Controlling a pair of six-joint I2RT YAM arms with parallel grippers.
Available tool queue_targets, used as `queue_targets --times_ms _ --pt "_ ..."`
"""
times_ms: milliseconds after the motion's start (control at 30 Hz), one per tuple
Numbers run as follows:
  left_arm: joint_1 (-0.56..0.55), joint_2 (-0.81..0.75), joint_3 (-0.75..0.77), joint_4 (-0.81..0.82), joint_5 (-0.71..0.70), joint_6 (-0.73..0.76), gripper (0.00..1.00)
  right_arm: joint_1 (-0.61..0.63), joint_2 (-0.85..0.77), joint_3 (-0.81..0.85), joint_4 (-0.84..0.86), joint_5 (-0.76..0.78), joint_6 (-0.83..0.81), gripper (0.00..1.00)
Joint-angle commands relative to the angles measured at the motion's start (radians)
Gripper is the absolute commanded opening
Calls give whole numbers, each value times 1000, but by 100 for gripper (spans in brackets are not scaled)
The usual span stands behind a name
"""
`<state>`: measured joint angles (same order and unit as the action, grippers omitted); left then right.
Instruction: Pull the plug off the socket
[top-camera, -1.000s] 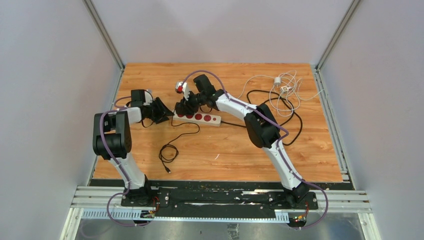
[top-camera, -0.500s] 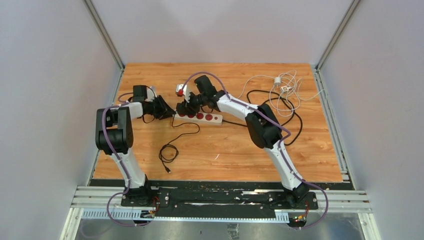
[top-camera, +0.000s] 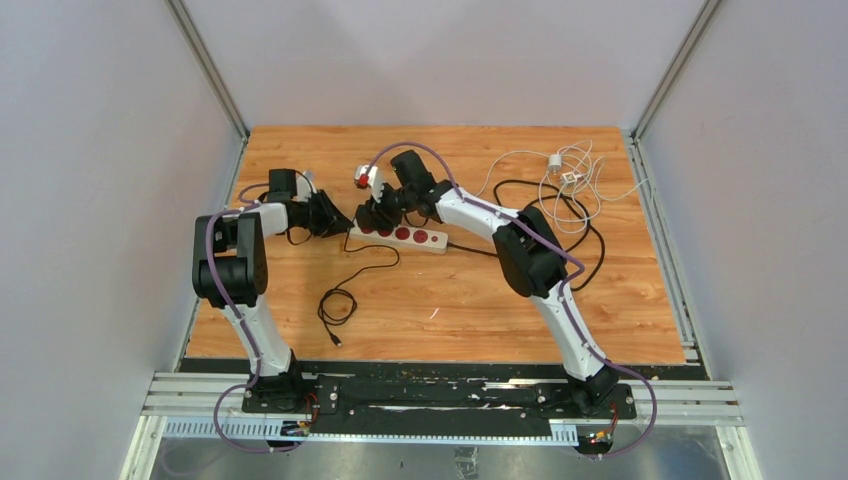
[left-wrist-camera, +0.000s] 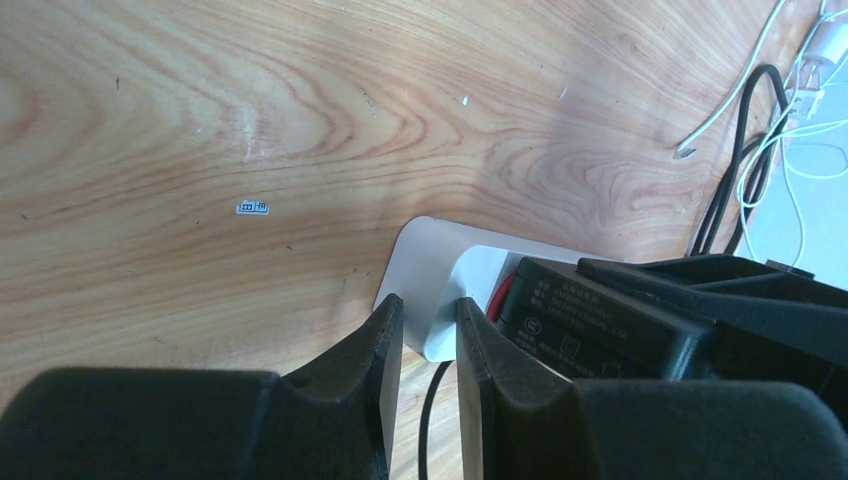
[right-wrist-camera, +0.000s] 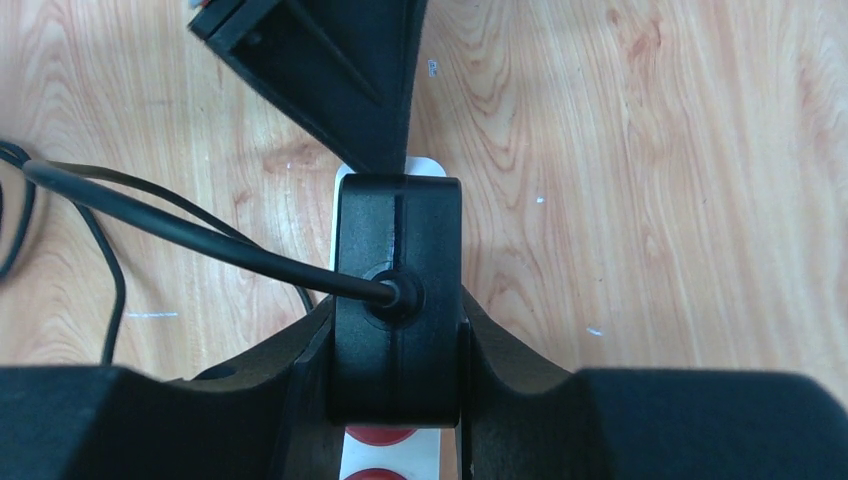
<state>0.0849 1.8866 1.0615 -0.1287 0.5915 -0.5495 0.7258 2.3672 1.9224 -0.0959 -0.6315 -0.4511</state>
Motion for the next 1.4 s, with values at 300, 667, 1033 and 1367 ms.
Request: queue_targets --times_ms 300,667,1033,1367 --pt "-22 66 -57 -56 -55 21 14 -36 2 -42 45 -9 584 0" --pt "-33 60 -61 -94 -59 42 9 -32 -66 -143 176 1 462 0" --pt "-47 59 -42 -171 -89 68 9 53 -96 -195 129 92 83 0" --pt "-56 65 -26 -208 -99 83 8 126 -68 -215 77 294 -114 0"
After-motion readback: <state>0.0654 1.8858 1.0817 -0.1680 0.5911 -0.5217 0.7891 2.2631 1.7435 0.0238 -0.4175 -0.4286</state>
